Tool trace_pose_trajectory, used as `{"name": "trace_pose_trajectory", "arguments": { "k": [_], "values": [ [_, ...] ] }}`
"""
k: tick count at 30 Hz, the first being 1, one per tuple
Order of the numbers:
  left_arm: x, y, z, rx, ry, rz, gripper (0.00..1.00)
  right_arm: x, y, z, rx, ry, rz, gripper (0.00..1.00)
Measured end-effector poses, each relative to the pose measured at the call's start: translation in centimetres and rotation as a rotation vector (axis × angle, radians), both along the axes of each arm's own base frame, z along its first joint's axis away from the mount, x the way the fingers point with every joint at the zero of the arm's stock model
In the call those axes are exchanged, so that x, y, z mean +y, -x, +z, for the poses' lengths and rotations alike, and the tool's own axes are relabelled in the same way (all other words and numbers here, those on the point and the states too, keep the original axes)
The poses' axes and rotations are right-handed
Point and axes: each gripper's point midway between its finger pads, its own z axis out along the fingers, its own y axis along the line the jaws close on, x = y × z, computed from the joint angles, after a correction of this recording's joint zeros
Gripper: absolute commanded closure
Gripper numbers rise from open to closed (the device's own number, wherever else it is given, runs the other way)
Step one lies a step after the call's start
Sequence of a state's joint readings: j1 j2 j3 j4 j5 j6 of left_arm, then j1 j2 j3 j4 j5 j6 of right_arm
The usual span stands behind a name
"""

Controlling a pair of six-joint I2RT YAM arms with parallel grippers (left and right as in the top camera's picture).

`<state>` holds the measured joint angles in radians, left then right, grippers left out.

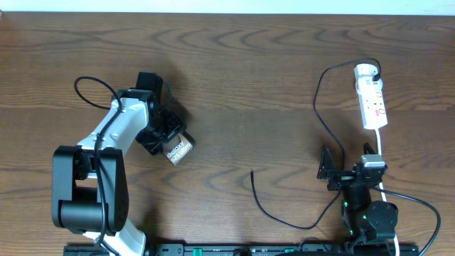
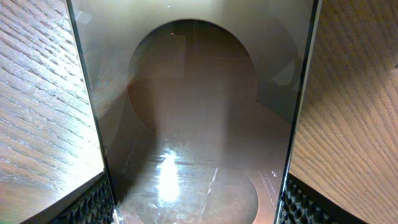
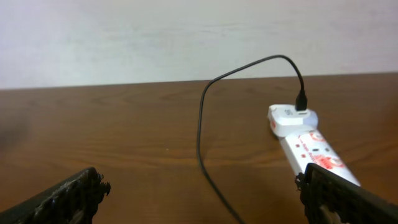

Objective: Plug charger to phone and switch on socket
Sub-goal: 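Hold the phone upright in the left gripper near table center, then swing the right gripper up and toward the phone held by the left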

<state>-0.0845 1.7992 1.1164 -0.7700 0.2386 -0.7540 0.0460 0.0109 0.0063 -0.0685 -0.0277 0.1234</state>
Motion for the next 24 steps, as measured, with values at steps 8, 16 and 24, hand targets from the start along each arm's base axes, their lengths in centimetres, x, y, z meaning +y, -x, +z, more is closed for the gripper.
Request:
{"name": "trace_pose_trajectory", "arguments": {
  "k": [8,16,24],
  "values": [
    [-0.3,0.0,0.1,0.0,0.018,-0.001,0.93,0.6,0.0,0.1,0.009,-0.121,0.025,0.01],
    [-0.4,-0.1,0.1,-0.002,0.026,-0.001,0.93,1.2,0.1,0.1,0.014,-0.167,0.06,0.01],
    [-0.4,-0.1,0.1,-0.002,0.026,-0.001,0.93,1.4,-0.1,-1.2,0.073,-0.178,0.065,0.01]
  ]
}}
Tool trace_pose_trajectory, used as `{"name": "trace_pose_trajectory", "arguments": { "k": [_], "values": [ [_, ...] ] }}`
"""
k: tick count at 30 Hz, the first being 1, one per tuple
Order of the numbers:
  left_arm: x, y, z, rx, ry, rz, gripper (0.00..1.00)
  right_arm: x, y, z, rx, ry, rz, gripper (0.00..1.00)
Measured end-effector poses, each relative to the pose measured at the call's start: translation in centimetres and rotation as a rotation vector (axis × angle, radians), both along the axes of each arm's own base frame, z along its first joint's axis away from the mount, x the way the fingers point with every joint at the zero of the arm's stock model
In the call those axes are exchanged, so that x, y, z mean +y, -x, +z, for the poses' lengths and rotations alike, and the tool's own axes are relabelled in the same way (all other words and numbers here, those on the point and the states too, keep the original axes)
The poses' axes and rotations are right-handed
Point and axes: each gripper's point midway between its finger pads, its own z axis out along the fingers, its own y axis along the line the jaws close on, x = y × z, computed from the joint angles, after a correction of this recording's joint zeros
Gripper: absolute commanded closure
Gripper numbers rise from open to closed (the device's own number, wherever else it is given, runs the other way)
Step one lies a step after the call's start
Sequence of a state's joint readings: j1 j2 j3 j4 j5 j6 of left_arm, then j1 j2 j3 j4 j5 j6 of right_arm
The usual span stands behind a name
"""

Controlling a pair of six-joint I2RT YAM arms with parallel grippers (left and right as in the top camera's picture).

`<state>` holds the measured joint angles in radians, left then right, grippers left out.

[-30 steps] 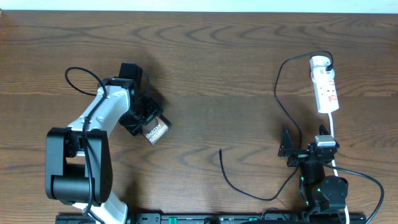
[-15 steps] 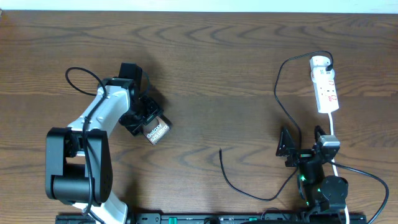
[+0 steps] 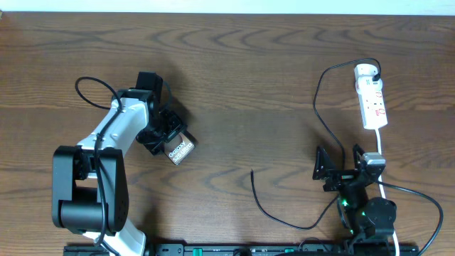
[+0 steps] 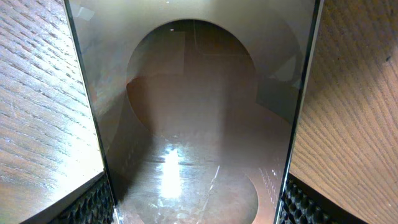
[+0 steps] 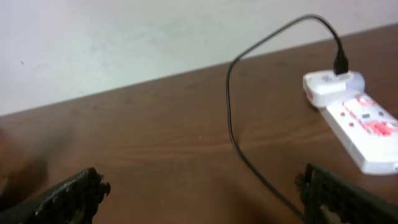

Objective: Plug charger to phone and switch on socket
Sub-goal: 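Swing the right gripper up and toward the phone held by the left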

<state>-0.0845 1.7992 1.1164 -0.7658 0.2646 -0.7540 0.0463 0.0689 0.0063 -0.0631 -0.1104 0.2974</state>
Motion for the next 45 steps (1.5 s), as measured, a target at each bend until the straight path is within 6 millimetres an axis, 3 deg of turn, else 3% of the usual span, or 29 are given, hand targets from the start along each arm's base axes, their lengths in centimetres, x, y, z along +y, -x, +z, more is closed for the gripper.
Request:
{"name": "trace_pose_trajectory", "arguments": {
  "k": [8,13,21,24,28,30,36,40,45],
  "values": [
    [0.0,0.0,0.0,0.0,0.0,0.0,0.93,0.1,-0.2,-2.1,0.095,-0.006,0.001,0.01],
    [0.0,0.0,0.0,0.0,0.0,0.0,0.93,0.4,-0.2,-2.4,0.106,-0.01,0.023,0.01],
    [0.0,0.0,0.0,0.0,0.0,0.0,0.93,3.5,0.1,1.3,-0.022,-0.107,0.201,0.01],
    [0.0,0.0,0.0,0.0,0.0,0.0,0.93,4.4,0.4,2.0,-0.011,-0.148,0.249,0.01],
    [0.0,0.0,0.0,0.0,0.0,0.0,0.93,5.1,0.6,4.4,0.045,-0.17,0.293,0.01],
    [-0.2,0.0,0.0,-0.001,0.009,-0.001,0.93,5.9,0.0,7.0,0.124,-0.156,0.336,0.01],
    [-0.4,0.2,-0.1,0.006,0.022,-0.002,0.93,9.1,-4.1,9.7,0.371,-0.204,0.532,0.01],
    [-0.4,0.3,-0.1,0.009,0.026,-0.002,0.93,12.4,-6.8,9.6,0.535,-0.313,0.741,0.01],
    [-0.5,0.3,-0.1,0.008,0.025,-0.004,0.93,16.9,-8.3,7.0,0.706,-0.449,0.99,0.01]
  ]
}}
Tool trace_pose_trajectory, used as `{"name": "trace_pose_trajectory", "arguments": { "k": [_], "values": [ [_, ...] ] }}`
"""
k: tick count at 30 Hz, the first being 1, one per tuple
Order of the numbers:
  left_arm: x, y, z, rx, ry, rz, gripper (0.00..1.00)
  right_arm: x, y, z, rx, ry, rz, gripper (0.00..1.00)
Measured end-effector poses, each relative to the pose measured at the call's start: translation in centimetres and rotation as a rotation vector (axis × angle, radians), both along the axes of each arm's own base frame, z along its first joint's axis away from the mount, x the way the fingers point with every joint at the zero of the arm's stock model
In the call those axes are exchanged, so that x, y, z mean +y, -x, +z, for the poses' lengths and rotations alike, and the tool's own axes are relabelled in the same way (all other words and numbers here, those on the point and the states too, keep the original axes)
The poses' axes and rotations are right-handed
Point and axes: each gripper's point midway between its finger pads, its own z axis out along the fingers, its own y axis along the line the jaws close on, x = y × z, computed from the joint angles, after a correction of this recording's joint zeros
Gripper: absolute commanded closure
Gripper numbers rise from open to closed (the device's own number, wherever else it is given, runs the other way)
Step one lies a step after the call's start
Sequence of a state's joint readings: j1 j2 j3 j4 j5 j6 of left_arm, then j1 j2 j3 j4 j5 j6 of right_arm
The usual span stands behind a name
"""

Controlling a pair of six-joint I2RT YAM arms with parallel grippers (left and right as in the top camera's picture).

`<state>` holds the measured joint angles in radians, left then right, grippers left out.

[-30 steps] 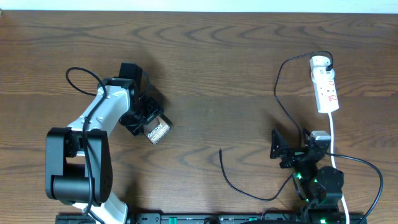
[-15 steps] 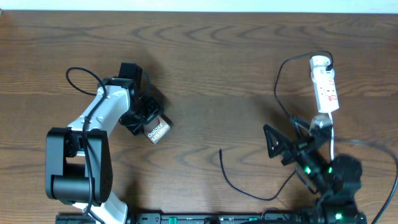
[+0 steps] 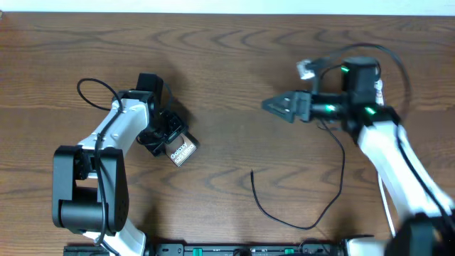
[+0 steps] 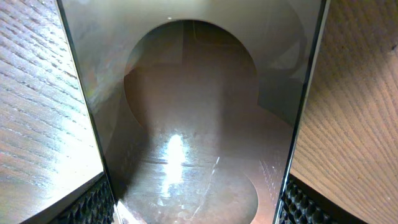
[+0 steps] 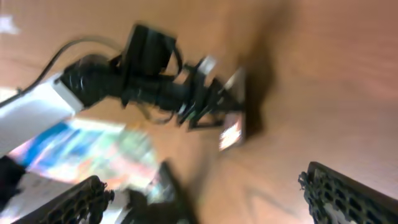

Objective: Plug charger to phone and switch on socket
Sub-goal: 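Swing the right gripper up and toward the phone held by the left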

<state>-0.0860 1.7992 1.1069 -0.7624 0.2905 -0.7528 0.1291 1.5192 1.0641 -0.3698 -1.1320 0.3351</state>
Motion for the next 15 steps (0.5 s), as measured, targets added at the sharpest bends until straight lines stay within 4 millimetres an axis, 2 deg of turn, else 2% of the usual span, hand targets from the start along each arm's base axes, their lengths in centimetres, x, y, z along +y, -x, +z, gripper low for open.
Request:
{"name": "trace_pose_trajectory", "arguments": {
  "k": [3,6,11,15],
  "values": [
    [0.0,0.0,0.0,0.0,0.0,0.0,0.93,2.4,0.3,-2.2,0.078,-0.048,0.105,0.01],
    [0.0,0.0,0.0,0.0,0.0,0.0,0.93,4.3,1.0,-3.5,0.088,-0.067,0.18,0.01],
    [0.0,0.0,0.0,0.0,0.0,-0.002,0.93,6.9,1.8,-2.5,0.006,-0.105,0.268,0.01],
    [0.0,-0.1,0.0,-0.005,0.0,-0.001,0.93,8.2,2.9,-2.2,0.022,-0.114,0.308,0.01]
  ]
}}
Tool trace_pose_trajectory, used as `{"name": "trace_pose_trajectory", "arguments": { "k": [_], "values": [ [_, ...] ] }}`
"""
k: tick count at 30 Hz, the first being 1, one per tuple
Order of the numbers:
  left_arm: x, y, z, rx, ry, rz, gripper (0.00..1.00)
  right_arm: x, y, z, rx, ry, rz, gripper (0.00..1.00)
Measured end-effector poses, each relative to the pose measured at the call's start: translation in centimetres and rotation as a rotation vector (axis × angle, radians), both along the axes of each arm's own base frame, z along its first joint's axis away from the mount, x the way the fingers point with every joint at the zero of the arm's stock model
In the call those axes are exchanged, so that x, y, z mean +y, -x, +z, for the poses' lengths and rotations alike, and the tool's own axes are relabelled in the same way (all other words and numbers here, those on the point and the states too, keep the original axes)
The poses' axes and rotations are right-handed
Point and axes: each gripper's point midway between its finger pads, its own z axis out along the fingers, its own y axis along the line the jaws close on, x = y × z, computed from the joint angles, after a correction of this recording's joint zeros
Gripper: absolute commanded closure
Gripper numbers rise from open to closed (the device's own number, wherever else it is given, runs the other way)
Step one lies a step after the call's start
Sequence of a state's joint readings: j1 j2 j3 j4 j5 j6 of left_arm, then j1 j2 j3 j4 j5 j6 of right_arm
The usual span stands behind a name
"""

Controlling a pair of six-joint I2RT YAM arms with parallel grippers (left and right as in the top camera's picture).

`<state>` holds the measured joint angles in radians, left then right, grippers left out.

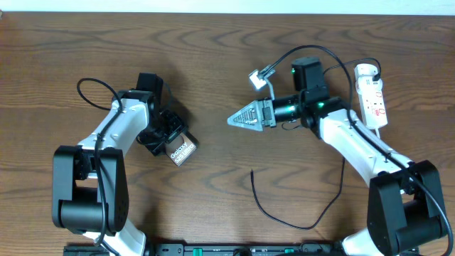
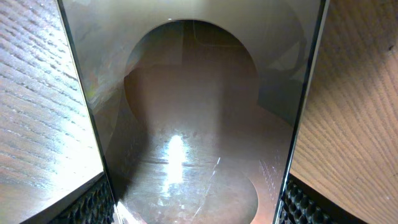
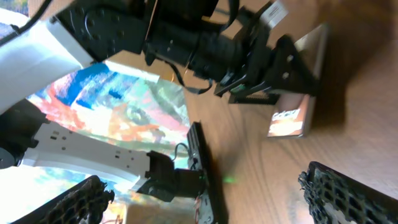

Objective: Plug charger to phone and switch on socket
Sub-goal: 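Swing the right gripper up and toward the phone held by the left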

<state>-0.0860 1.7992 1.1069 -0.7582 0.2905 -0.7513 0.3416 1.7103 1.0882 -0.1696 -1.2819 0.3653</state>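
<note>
My left gripper (image 1: 168,139) is shut on the phone (image 1: 181,151), at the table's left. The phone's glossy dark face (image 2: 193,118) fills the left wrist view between the two black pads (image 2: 93,202). My right gripper (image 1: 236,119) stands open over the middle of the table, pointing left at the phone, about a hand's width from it. In the right wrist view the phone (image 3: 305,74) and left arm lie ahead of the open gripper (image 3: 204,183). The black charger cable's free end (image 1: 254,174) lies on the table in front of the right gripper.
The white power strip (image 1: 373,96) lies at the far right with the charger plugged in at its far end (image 1: 365,70). From there the cable loops over the right arm and sweeps along the table's front (image 1: 298,225).
My right gripper has moved further left and a little nearer the front, from mid-right of the table to the middle, still open. The left gripper and phone have not moved.
My right arm first sat folded at the front right, gripper open and facing the power strip, then turned slightly. Then it was stretched out over the table's right half, and now it reaches the middle. My left gripper held the phone in place throughout.
</note>
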Motion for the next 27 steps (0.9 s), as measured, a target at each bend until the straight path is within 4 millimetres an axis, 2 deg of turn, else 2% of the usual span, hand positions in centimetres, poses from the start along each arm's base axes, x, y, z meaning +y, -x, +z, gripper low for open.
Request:
{"name": "trace_pose_trajectory", "arguments": {
  "k": [5,10,17,27],
  "values": [
    [-0.2,-0.2,0.0,-0.006,0.009,0.007,0.92,1.6,1.0,-0.6,-0.006,0.037,0.017,0.01],
    [-0.6,-0.8,0.3,-0.025,0.053,0.024,0.93,2.6,1.1,-2.7,-0.001,0.154,-0.033,0.01],
    [-0.1,-1.2,0.5,-0.025,0.09,0.076,0.93,2.8,0.6,-5.8,-0.02,0.333,-0.128,0.01],
    [-0.6,-1.9,1.0,-0.032,0.17,0.143,0.93,3.2,0.2,-7.6,-0.075,0.457,-0.199,0.01]
  ]
}}
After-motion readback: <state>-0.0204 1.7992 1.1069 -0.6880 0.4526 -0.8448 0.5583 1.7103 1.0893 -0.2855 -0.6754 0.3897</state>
